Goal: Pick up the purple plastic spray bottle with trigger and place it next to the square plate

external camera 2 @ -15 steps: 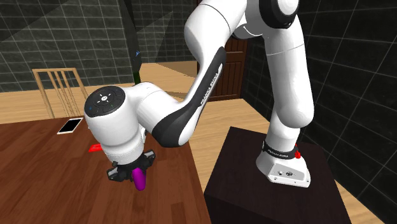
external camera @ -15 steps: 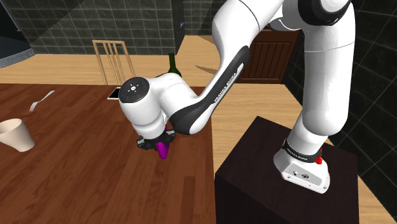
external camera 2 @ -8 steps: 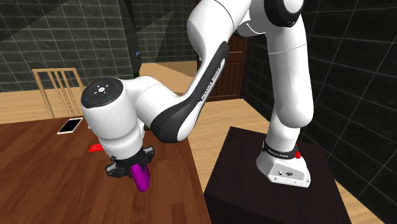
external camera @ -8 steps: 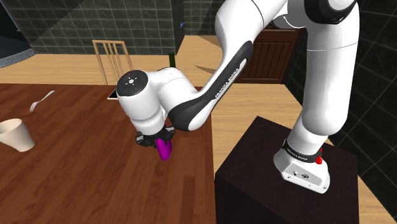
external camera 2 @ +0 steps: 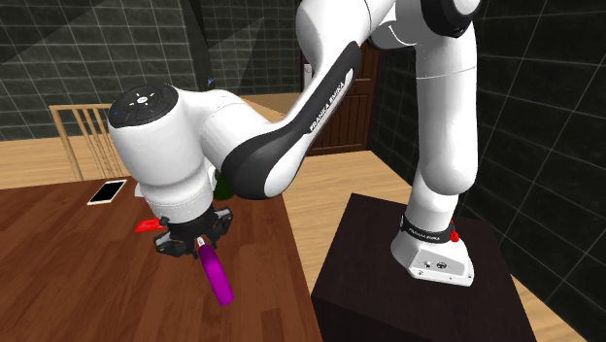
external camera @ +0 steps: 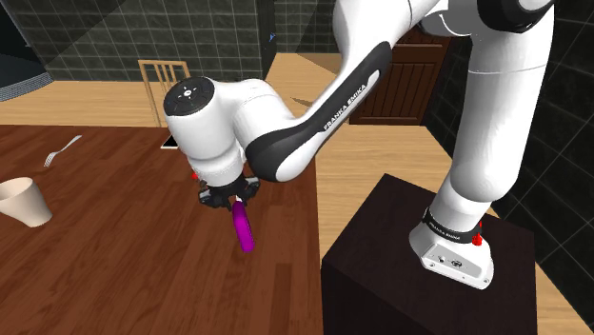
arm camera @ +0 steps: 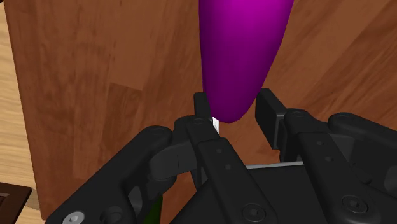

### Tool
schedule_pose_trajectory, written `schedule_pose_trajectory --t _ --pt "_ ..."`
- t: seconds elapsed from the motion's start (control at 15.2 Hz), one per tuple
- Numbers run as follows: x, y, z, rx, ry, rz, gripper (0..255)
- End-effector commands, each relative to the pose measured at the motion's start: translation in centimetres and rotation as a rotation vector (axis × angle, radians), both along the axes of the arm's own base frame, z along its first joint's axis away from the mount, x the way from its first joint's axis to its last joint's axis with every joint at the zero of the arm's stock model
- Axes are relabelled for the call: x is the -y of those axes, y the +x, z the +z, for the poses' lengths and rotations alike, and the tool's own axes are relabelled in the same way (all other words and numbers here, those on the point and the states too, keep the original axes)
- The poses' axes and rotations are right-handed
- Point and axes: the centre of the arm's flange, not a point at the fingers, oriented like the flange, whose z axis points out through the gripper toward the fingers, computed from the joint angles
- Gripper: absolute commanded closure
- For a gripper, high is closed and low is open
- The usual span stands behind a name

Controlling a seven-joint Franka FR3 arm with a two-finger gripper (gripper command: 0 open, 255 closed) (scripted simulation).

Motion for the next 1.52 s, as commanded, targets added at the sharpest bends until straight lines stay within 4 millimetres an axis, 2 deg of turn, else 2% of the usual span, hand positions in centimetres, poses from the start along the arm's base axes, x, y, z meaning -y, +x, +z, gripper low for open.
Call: schedule_pose_trajectory --t 0.0,1.45 --pt "0.0 -0.1 1.1 0.0 0.0 0.0 255" --pt "0.0 -0.1 12.7 0.0 0.0 0.0 255"
